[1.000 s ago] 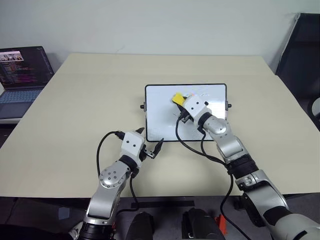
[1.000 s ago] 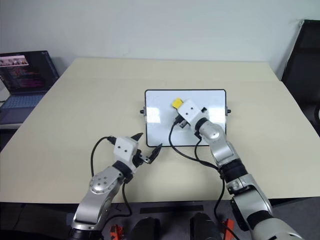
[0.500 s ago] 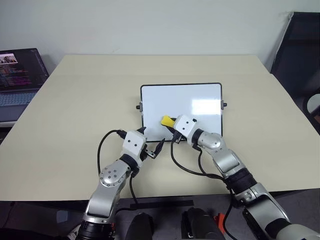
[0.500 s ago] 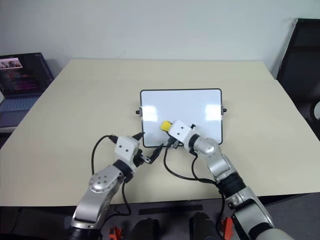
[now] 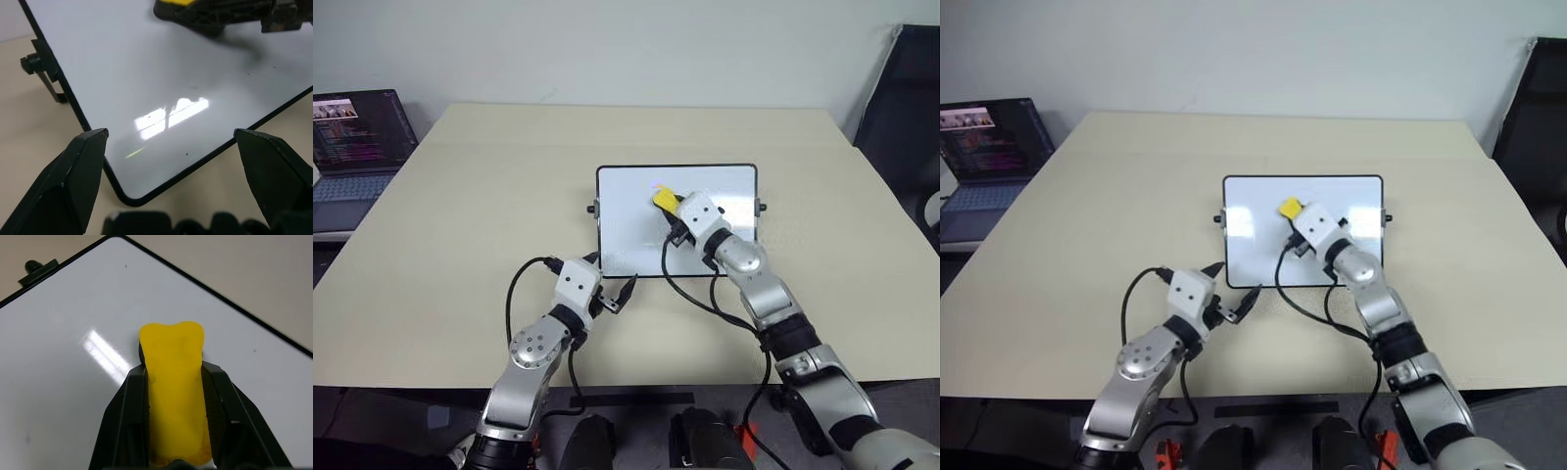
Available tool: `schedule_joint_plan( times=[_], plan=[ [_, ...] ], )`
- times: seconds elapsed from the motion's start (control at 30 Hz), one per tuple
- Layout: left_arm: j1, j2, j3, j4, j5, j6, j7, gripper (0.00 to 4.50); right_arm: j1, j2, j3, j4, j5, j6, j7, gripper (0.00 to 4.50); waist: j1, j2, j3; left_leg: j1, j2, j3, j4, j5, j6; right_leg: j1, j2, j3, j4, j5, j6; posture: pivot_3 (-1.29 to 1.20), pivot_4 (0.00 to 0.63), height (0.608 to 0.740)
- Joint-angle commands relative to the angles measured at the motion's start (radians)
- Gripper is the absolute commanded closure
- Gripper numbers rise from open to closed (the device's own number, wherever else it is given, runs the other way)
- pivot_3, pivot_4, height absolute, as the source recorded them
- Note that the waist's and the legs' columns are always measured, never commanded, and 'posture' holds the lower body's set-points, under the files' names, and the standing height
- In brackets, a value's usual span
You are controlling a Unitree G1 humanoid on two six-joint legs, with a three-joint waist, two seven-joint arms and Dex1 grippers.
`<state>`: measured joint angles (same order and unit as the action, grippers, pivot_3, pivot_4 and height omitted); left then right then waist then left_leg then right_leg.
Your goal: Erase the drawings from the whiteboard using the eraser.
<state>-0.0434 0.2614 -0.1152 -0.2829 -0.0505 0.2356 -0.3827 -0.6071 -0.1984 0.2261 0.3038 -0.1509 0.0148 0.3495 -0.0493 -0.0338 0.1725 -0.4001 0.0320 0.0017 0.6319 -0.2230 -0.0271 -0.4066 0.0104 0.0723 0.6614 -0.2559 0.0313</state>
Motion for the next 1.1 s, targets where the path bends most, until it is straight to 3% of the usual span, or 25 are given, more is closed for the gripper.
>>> schedule_joint_plan(
  times=[0.03,0.33,0.5,0.73,0.93,1.1],
  plan=[
    [-0.032,-0.002,0.000,-0.016,-0.009,-0.017,-0.007,0.00,0.066,-0.027,-0.013,-0.104,0.020,0.040,0.039,3.41,0.001,0.000,0.000,0.000,0.000,0.000,0.000,0.000,0.000,0.000,0.000,0.000,0.000,0.000,0.000,0.00,0.150,0.740],
    [-0.089,-0.003,-0.010,0.025,-0.020,-0.036,-0.042,0.00,0.130,-0.033,-0.154,-0.279,0.116,0.074,-0.010,3.41,0.002,0.000,0.001,-0.001,-0.001,0.000,0.000,0.000,0.000,-0.001,0.000,0.000,0.000,0.000,0.000,0.00,0.150,0.740],
    [-0.160,-0.006,-0.027,0.051,-0.042,-0.040,-0.092,0.00,0.170,-0.103,-0.238,-0.435,0.167,0.169,0.016,3.41,0.008,0.000,0.001,-0.001,-0.001,0.000,-0.001,0.000,0.000,-0.001,0.000,0.000,-0.002,0.000,0.000,0.00,0.150,0.740],
    [-0.315,-0.021,-0.107,0.139,-0.185,-0.020,-0.350,0.00,0.313,-0.214,-0.442,-0.687,0.259,0.601,-0.016,3.41,0.021,0.000,0.001,-0.002,-0.003,0.000,-0.002,0.000,0.000,-0.001,0.000,-0.001,-0.003,-0.001,0.001,0.00,0.150,0.740],
    [-0.417,-0.029,-0.158,0.281,-0.218,-0.080,-0.534,0.00,0.367,-0.223,-0.604,-0.766,0.306,0.847,-0.085,3.41,0.012,0.000,0.001,-0.001,-0.002,0.000,-0.002,0.000,0.000,-0.001,0.002,0.000,-0.002,-0.001,0.000,0.00,0.150,0.740],
    [-0.449,-0.007,-0.189,0.337,-0.224,-0.105,-0.661,0.00,0.393,-0.241,-0.653,-0.765,0.337,0.967,-0.089,3.41,0.010,0.000,0.001,-0.001,-0.002,0.000,-0.002,0.000,0.000,-0.001,0.002,0.000,-0.002,-0.001,0.000,0.00,0.150,0.740]
  ],
)
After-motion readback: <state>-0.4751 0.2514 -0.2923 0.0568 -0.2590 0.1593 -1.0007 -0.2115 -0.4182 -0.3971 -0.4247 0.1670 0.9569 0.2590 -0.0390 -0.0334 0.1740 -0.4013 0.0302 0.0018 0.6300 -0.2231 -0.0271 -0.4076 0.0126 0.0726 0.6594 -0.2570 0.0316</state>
